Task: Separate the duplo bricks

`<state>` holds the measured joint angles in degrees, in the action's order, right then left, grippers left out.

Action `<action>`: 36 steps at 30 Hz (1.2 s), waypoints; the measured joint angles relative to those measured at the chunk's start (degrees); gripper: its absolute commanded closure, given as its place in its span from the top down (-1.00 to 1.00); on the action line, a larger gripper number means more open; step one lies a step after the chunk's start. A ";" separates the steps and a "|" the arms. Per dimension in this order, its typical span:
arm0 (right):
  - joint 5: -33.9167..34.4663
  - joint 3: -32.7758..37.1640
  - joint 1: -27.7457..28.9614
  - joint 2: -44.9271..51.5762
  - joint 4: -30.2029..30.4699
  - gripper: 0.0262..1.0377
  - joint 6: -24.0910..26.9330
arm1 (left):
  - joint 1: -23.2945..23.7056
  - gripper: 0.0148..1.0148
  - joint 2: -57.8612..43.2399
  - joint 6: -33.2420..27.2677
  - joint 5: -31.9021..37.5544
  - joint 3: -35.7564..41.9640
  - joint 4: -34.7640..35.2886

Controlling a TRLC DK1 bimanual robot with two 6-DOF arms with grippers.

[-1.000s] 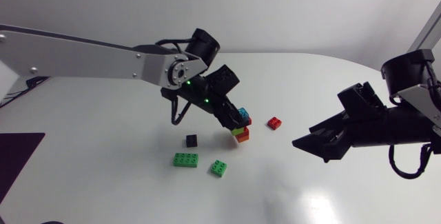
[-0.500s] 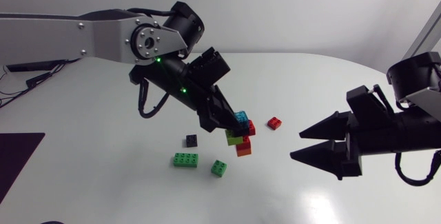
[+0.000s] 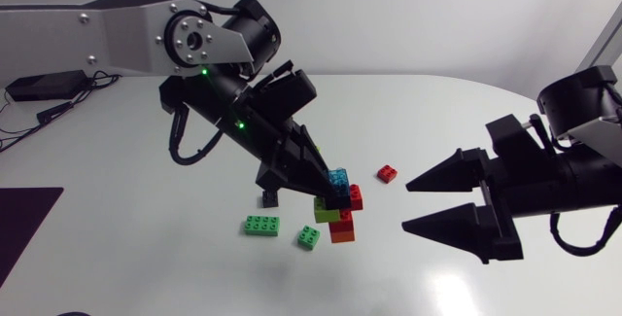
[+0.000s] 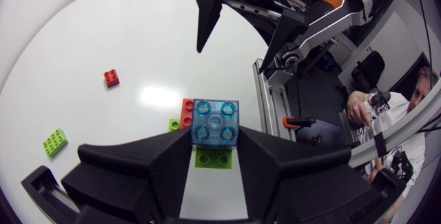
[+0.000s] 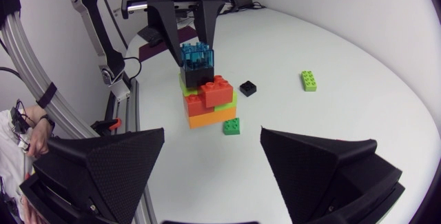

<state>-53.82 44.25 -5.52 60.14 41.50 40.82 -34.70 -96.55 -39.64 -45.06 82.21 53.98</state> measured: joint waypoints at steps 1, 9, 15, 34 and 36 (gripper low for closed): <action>-0.02 0.00 -0.46 0.28 -0.28 0.93 0.00 | -0.28 -0.46 0.13 -0.07 -0.24 0.22 0.33; -2.21 0.00 -1.68 2.19 -2.89 0.93 0.87 | -2.34 -0.46 0.24 -1.07 -2.78 2.25 3.78; -4.57 0.02 -2.38 3.52 -2.89 0.93 2.01 | -3.43 -0.46 0.24 -1.31 -3.21 2.51 4.33; -7.28 4.02 -4.48 5.62 1.68 0.92 2.03 | -3.65 -0.46 0.11 -1.92 -3.21 2.51 4.33; -7.28 4.02 -4.68 5.79 1.68 0.91 2.03 | -3.82 -0.46 0.00 -1.92 -3.21 2.51 4.33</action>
<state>-61.10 48.27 -10.20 65.93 43.18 42.85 -38.52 -96.55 -41.56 -48.27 84.73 58.30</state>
